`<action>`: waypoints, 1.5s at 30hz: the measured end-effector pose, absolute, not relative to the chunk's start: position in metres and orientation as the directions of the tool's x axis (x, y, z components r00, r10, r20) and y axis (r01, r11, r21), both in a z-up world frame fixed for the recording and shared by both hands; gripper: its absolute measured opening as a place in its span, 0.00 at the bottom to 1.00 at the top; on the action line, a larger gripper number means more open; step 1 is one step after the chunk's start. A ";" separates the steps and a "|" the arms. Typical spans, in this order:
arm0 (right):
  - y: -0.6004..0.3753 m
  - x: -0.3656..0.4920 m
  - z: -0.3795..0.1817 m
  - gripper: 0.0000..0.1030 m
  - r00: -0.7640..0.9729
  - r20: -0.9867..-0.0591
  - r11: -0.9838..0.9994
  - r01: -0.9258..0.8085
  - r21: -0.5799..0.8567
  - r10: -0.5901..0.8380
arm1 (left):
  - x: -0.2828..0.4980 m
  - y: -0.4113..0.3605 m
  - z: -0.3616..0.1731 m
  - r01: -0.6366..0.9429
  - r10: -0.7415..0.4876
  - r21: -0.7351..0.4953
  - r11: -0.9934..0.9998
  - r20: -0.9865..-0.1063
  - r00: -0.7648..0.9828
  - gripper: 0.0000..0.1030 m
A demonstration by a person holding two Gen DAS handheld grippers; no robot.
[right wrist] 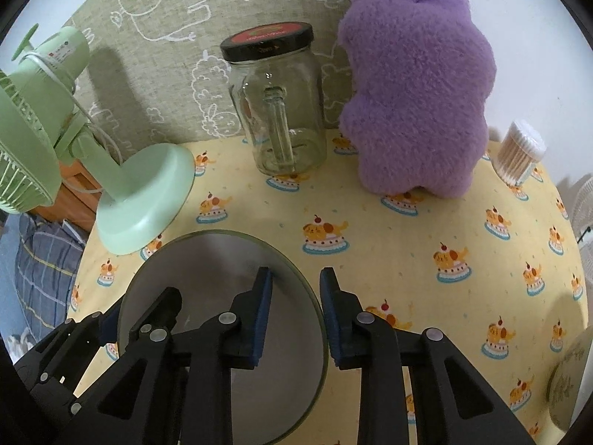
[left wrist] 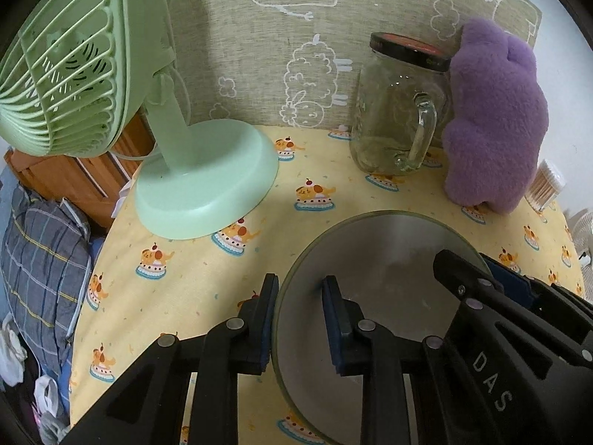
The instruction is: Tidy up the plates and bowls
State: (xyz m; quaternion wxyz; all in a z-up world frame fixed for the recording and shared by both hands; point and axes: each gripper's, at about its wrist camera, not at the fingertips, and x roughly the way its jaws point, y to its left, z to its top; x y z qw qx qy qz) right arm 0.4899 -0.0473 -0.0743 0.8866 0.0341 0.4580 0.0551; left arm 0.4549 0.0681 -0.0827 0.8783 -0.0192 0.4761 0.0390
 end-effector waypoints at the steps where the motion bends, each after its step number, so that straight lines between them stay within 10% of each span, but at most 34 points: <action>1: -0.047 0.490 -0.074 0.29 0.574 -0.810 0.993 -0.066 0.103 0.122 | 0.455 0.067 -0.082 -0.087 0.051 0.005 0.996 -0.840 0.540 0.22; 45: -0.052 0.296 0.040 0.29 0.648 -0.759 0.994 0.015 0.104 0.069 | 0.282 0.067 0.033 -0.003 -0.016 -0.024 1.000 -0.776 0.630 0.23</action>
